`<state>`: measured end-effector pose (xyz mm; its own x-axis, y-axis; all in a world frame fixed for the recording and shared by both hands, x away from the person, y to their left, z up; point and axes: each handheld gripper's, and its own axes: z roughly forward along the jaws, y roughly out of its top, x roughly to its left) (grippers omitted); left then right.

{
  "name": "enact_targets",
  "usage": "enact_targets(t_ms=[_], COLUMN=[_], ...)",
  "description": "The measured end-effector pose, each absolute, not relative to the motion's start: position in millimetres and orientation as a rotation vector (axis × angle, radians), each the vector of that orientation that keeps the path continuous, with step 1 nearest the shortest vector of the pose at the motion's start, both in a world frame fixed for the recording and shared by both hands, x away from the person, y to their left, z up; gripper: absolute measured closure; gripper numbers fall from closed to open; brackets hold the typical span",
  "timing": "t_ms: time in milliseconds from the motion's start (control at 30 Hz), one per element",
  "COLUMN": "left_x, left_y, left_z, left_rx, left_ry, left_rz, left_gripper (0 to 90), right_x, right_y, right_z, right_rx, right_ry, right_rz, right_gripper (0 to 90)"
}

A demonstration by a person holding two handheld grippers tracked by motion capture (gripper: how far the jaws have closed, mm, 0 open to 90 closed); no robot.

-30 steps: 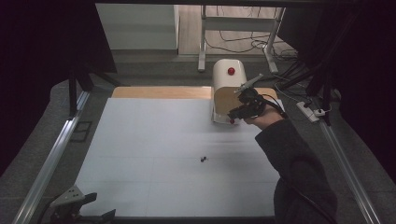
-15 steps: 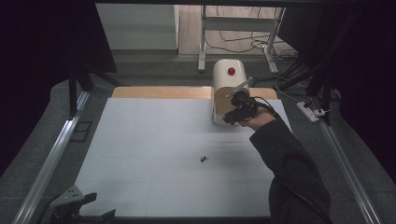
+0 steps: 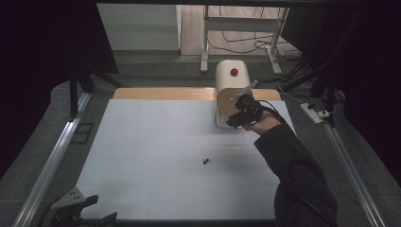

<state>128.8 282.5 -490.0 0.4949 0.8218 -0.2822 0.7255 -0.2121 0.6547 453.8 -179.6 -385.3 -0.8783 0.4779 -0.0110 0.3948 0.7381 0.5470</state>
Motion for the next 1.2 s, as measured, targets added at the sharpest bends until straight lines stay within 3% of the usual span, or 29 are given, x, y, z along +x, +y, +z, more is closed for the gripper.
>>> enact_targets(t_ms=[300, 667, 1200], left_x=[129, 130, 130], left_y=[282, 282, 282], left_z=[-490, -490, -490], left_rx=[1.981, 1.984, 1.987], left_ry=[1.272, 1.263, 1.26], left_rz=[0.16, 0.159, 0.158], left_gripper=[3.0, 3.0, 3.0], right_x=[446, 427, 390], right_y=[-191, -202, -215], right_z=[-377, -367, -377], right_rx=[0.758, 0.853, 0.923], right_ry=[2.711, 2.59, 2.54], right_rz=[0.911, 0.975, 1.044], right_gripper=[59.0, 36.7, 17.3])
